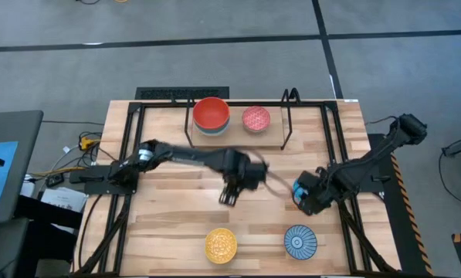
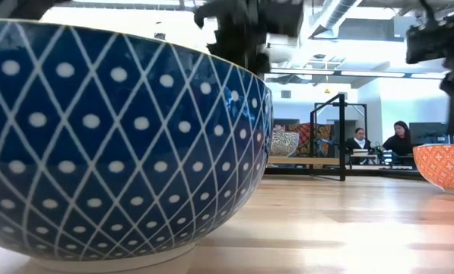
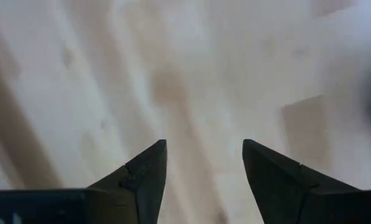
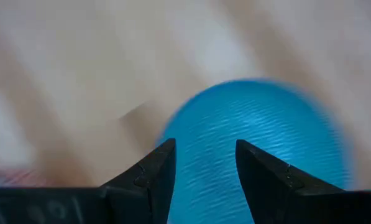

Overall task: Place and stack bowls onto a shelf
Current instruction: Stack the light blue pattern bowl on top of the red pattern bowl on the shelf

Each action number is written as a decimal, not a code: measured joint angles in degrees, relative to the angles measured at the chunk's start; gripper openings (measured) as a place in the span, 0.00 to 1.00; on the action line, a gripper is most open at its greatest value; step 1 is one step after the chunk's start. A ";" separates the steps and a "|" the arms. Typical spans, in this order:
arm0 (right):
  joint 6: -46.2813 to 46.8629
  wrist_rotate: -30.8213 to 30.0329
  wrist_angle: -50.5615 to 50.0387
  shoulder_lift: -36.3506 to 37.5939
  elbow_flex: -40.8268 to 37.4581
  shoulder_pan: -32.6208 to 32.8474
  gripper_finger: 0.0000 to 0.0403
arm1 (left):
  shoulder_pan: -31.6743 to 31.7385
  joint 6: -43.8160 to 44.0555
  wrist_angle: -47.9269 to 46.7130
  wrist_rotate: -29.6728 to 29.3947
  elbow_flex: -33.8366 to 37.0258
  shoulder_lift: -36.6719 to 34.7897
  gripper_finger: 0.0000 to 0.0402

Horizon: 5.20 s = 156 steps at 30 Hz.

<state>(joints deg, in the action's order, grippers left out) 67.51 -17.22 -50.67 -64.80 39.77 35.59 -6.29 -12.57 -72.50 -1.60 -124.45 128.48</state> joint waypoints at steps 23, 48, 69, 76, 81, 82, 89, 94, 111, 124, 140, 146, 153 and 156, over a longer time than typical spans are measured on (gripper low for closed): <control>0.01 -0.23 9.31 -17.87 1.24 7.06 0.10 | -9.46 -5.51 18.40 -0.36 15.57 -12.34 0.48; -45.93 3.58 14.15 -18.00 22.81 5.87 0.10 | -5.92 -31.51 60.80 10.96 31.83 -15.93 0.48; -69.53 12.71 16.67 -18.00 22.84 -0.92 0.10 | -5.72 -21.19 56.89 15.98 31.81 -15.91 0.28; -79.50 13.35 16.86 -18.11 22.82 -1.43 0.11 | -5.83 -22.77 55.54 17.66 31.61 -15.93 0.07; -80.89 13.02 17.19 -18.07 22.82 -2.75 0.18 | -5.74 -24.06 54.41 17.64 31.79 -15.89 0.02; -80.89 12.93 17.22 -18.02 22.82 -2.78 0.18 | -5.71 -24.26 54.16 17.36 31.81 -15.89 0.01; -84.15 12.97 15.67 -17.98 22.83 -2.91 0.11 | -5.59 -25.52 54.62 16.76 31.78 -15.86 0.01; -86.72 13.26 14.87 -18.00 22.82 -4.11 0.13 | -5.45 -23.38 54.29 16.55 31.77 -15.86 0.00; -76.30 11.72 14.13 -17.88 22.94 -4.35 0.20 | -3.04 -20.56 48.75 18.01 30.27 -15.80 0.00; -66.19 -0.61 13.72 -12.28 22.89 -1.60 0.38 | 1.39 -23.13 44.12 13.16 29.19 -15.80 0.00; -44.00 -27.82 1.73 0.68 22.86 9.73 0.29 | 10.46 -28.21 41.32 8.36 27.13 -15.84 0.00; -39.01 -28.28 1.55 0.73 22.84 12.29 0.29 | 17.38 -29.95 42.05 9.81 24.81 -15.86 0.00; -36.88 -30.41 0.90 0.73 22.01 13.76 0.29 | 25.28 -30.94 45.18 13.98 24.27 -15.89 0.00; -36.89 -30.89 0.47 0.73 21.45 13.89 0.29 | 28.25 -30.94 46.33 15.77 25.60 -15.89 0.00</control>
<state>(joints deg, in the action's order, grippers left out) 30.61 -48.10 -50.20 -64.07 61.22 49.49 21.96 -43.51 -26.18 14.17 -98.85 112.60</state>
